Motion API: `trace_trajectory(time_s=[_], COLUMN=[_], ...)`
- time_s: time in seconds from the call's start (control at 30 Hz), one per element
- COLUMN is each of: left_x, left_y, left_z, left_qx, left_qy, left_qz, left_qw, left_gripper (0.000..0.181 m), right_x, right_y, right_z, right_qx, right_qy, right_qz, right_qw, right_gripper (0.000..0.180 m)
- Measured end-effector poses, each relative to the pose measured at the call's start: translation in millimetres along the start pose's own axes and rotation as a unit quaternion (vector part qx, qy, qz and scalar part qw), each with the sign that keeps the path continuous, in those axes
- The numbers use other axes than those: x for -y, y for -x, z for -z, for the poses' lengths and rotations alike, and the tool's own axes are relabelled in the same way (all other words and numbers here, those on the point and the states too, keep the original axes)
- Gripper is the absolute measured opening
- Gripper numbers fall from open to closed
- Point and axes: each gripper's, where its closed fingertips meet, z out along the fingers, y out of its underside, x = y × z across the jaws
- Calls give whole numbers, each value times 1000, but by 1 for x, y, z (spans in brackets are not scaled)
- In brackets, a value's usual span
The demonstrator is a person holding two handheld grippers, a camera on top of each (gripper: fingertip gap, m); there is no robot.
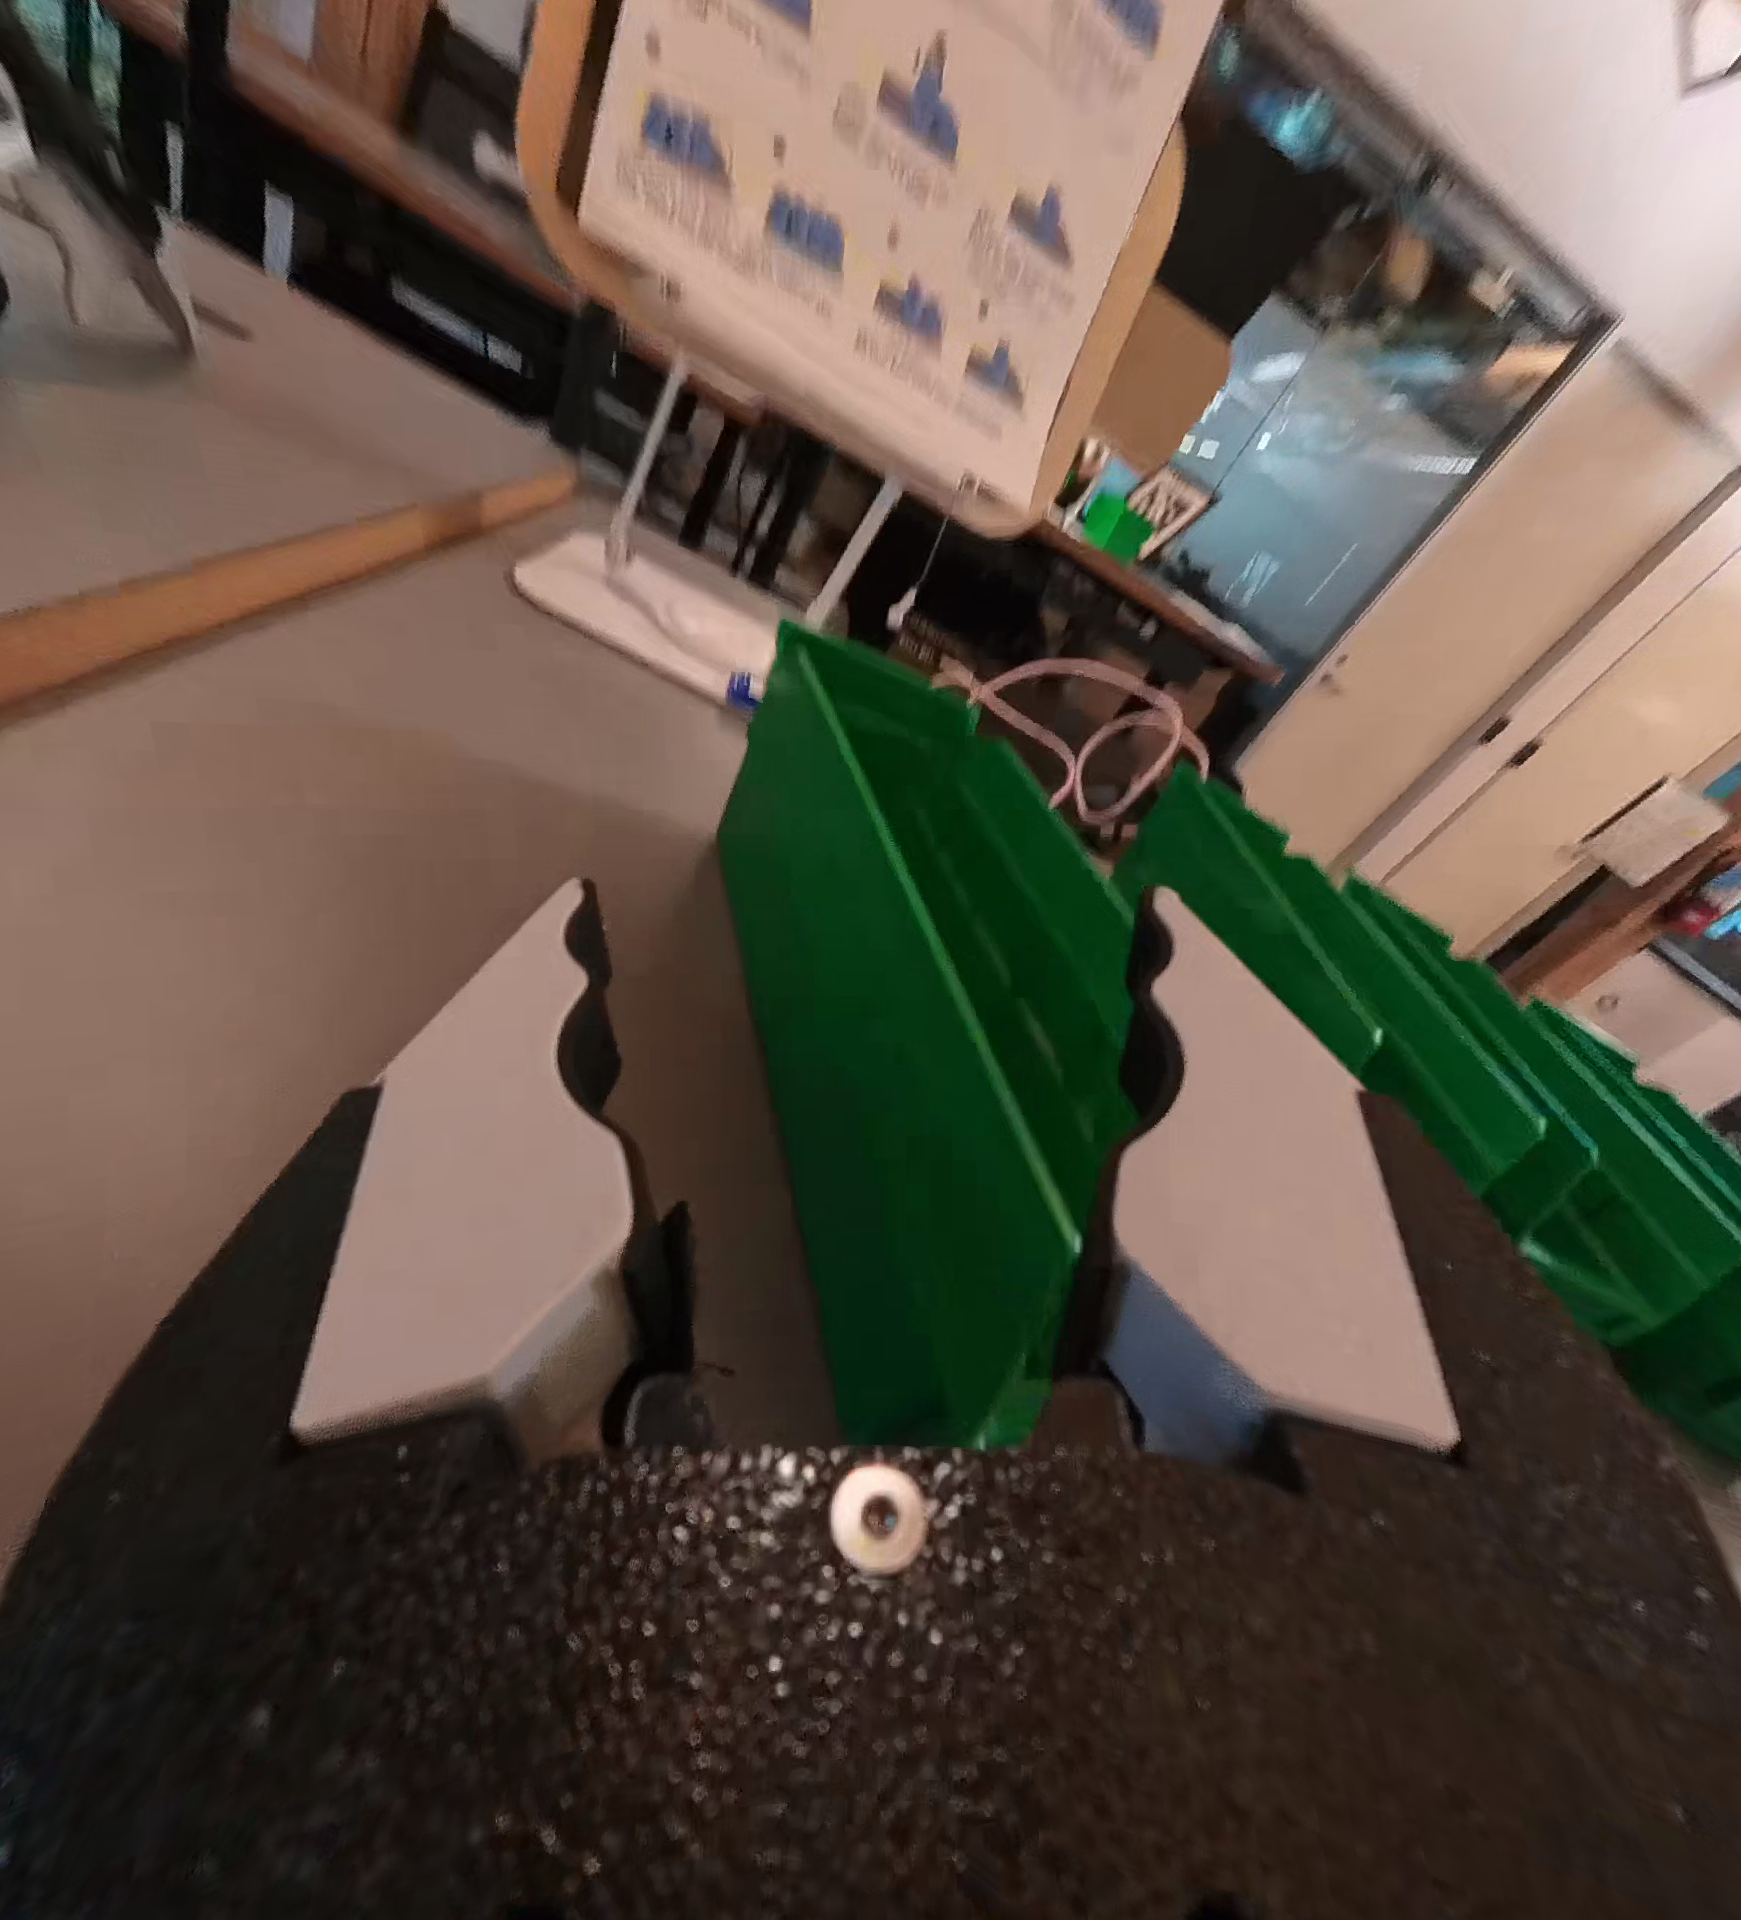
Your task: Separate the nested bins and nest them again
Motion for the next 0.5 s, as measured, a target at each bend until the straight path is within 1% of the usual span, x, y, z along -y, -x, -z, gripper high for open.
trace_trajectory(time_s=[0.07,0.13,0.2,0.27,0.33,0.4,0.47,0.5], left_x=[19,28,31,28,22,15,15,17], left_y=[3,15,28,31,27,30,32,33], left_z=[-2,-2,1,0,-2,-7,-14,-16], left_qx=[2,24,61,79,76,74,50,37], left_qy=[-41,-69,-92,-103,-107,-104,-110,-116], left_qz=[-17,-48,-87,-132,-180,-207,-184,-162], left_qw=[999,996,990,983,975,970,976,979], left_gripper=[98,98,100,101,98,88,85,84], right_x=[54,117,179,231,270,298,310,309], right_y=[9,28,69,125,186,247,303,330], right_z=[16,30,44,54,58,61,59,58], right_qx=[14,51,136,240,339,436,506,531], right_qy=[-35,-71,-105,-112,-77,-14,78,136], right_qz=[-14,-65,-130,-183,-206,-221,-231,-230], right_qw=[999,994,977,947,915,872,827,805], right_gripper=[102,102,102,104,110,119,130,137])
